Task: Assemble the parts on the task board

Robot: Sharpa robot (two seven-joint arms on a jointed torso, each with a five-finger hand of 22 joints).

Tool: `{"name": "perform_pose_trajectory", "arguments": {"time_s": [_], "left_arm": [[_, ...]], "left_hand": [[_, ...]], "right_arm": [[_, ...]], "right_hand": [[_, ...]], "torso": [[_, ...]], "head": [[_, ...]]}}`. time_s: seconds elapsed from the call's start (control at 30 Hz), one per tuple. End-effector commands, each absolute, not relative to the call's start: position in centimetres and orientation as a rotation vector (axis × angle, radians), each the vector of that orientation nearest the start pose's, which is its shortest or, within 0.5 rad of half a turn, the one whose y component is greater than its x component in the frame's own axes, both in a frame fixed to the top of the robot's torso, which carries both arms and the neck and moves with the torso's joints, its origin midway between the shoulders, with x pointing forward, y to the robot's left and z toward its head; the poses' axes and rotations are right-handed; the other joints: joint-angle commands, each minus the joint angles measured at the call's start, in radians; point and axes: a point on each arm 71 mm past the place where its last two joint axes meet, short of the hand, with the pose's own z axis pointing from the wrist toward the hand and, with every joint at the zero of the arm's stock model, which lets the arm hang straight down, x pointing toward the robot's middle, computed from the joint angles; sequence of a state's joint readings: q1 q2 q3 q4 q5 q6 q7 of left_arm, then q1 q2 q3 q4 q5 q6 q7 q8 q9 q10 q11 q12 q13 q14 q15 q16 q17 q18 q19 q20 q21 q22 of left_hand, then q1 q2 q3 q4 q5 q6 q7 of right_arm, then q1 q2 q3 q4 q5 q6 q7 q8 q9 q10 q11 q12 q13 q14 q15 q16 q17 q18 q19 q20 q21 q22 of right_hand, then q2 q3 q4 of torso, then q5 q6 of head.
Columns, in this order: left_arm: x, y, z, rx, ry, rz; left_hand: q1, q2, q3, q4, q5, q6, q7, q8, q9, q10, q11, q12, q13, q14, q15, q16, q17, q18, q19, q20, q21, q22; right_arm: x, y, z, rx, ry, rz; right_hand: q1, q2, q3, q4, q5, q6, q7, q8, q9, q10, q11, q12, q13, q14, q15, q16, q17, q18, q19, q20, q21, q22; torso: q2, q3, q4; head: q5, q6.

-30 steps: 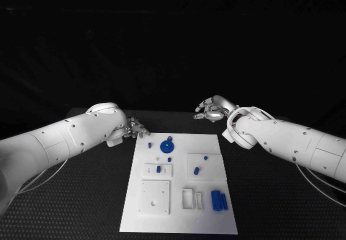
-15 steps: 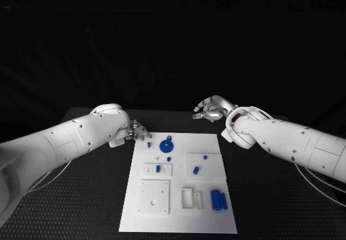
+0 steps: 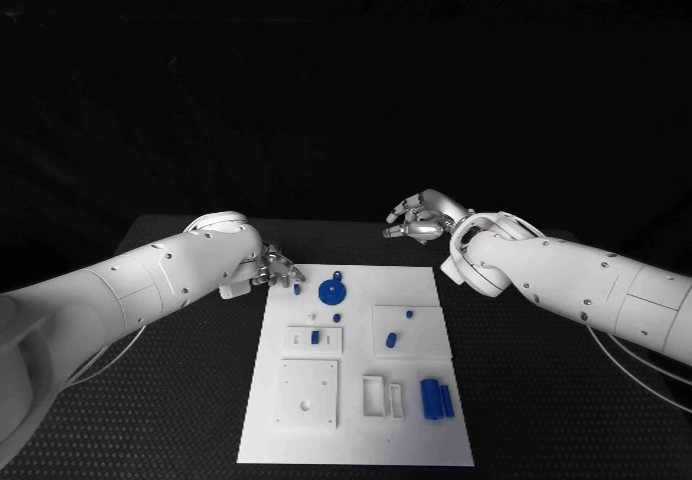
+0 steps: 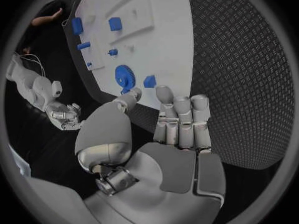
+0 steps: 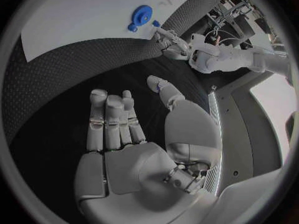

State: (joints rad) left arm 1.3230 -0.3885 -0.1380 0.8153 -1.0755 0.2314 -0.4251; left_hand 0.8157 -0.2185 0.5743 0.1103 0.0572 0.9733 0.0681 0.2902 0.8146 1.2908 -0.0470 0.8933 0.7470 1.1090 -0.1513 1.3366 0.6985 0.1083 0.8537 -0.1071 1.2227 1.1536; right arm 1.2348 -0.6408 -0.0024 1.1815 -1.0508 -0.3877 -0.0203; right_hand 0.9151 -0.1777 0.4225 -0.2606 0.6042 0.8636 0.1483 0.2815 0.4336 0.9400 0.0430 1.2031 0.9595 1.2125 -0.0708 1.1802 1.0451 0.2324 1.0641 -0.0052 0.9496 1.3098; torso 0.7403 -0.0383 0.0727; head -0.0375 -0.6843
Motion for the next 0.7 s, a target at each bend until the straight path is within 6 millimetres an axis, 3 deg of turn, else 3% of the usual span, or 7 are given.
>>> {"name": "perform_pose_trajectory", "arguments": {"time_s": [0.03, 0.37, 0.7], "left_arm": [[59.20, 18.52, -21.87, -0.193, 2.299, -0.225], [59.13, 18.40, -22.05, -0.200, 2.313, -0.243], [59.11, 18.16, -22.10, -0.198, 2.322, -0.258]], "left_hand": [[-0.005, 0.010, -0.004, 0.003, -0.005, -0.007, 0.000, 0.005, -0.001, -0.007, 0.002, 0.000, 0.001, -0.009, 0.001, 0.004, 0.002, -0.010, -0.007, -0.138, 0.006, -0.002], [0.001, 0.028, -0.015, -0.002, -0.004, -0.006, -0.001, 0.010, -0.001, -0.012, 0.001, 0.002, 0.005, -0.013, 0.001, 0.006, 0.004, -0.008, -0.012, -0.137, 0.011, -0.002], [0.035, 0.081, -0.042, -0.048, -0.003, 0.002, -0.003, 0.021, -0.007, -0.016, 0.000, 0.005, 0.010, -0.019, -0.001, 0.010, 0.008, -0.006, -0.026, -0.136, 0.020, -0.005]], "right_arm": [[55.73, -20.23, -17.20, 0.279, 1.600, 0.762], [55.75, -20.14, -17.20, 0.278, 1.600, 0.763], [55.76, -19.94, -17.21, 0.276, 1.601, 0.766]], "right_hand": [[-0.005, 0.007, -0.006, 0.003, -0.005, -0.001, 0.006, -0.004, -0.001, -0.005, -0.001, 0.006, -0.002, -0.004, 0.003, 0.005, -0.001, 0.029, -0.001, 0.004, -0.006, 0.014], [-0.006, 0.008, -0.006, 0.004, -0.005, -0.001, 0.006, -0.004, -0.001, -0.005, -0.001, 0.007, -0.002, -0.004, 0.003, 0.005, -0.001, 0.029, -0.001, 0.004, -0.006, 0.014], [-0.006, 0.008, -0.005, 0.004, -0.006, 0.000, 0.006, -0.003, -0.001, -0.005, -0.001, 0.007, -0.003, -0.004, 0.003, 0.005, -0.001, 0.029, -0.001, 0.004, -0.006, 0.014]], "torso": [[0.000, -0.0002, 0.0009], [-0.001, -0.0002, 0.0011], [0.000, 0.0000, 0.0012]], "head": [[-0.001, 0.000], [-0.001, -0.001], [0.000, -0.002]]}}
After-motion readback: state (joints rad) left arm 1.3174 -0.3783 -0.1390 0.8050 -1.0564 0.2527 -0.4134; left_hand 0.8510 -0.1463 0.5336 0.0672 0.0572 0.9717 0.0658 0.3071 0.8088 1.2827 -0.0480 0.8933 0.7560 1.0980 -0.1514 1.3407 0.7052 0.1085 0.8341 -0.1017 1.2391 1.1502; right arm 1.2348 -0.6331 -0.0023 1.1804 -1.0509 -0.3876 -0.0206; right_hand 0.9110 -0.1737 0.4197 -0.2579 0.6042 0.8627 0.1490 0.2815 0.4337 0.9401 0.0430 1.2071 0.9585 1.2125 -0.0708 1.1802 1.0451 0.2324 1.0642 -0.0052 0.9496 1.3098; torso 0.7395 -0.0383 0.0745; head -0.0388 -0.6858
